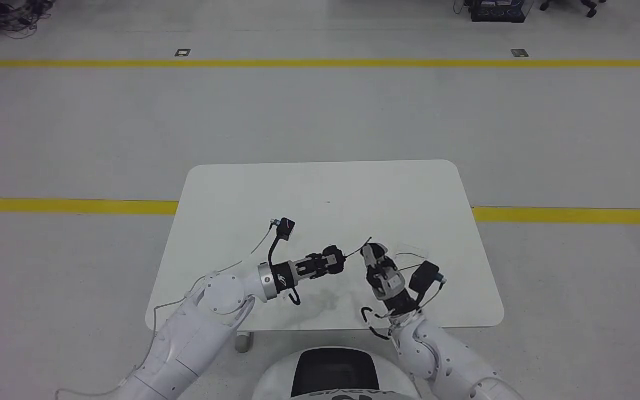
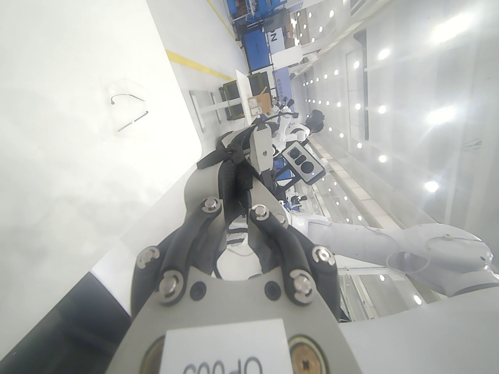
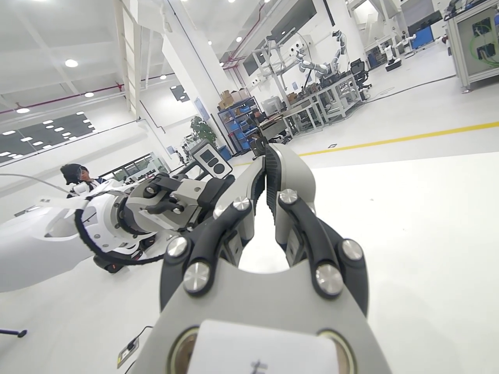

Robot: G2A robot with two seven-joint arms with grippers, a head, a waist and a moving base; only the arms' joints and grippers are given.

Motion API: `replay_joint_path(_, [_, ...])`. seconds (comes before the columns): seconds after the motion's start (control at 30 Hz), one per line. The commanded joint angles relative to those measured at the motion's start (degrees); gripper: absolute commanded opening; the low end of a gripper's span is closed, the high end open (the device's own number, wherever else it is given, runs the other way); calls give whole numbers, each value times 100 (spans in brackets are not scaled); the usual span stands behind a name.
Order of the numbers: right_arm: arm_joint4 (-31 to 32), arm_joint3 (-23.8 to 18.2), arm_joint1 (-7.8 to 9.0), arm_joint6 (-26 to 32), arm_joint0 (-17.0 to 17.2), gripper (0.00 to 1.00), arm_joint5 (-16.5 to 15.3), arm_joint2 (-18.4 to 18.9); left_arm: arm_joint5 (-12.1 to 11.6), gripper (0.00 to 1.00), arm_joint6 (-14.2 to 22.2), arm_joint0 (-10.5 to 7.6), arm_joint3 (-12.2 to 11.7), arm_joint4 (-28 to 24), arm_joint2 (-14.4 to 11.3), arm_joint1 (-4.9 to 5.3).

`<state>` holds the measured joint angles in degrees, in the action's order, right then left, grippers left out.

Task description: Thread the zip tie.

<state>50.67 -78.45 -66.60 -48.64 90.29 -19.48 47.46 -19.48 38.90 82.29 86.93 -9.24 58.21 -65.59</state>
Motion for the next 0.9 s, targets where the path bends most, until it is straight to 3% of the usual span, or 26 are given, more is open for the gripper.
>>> replay_joint_path(0.0, [20,-13,-6,-1,4,0,0,-2,0,0,0,0,0,0,0,0])
replay_joint_path(0.87, [-26,-12,-7,-22,-127,0,0,-334,0,0,0,0,0,0,0,0])
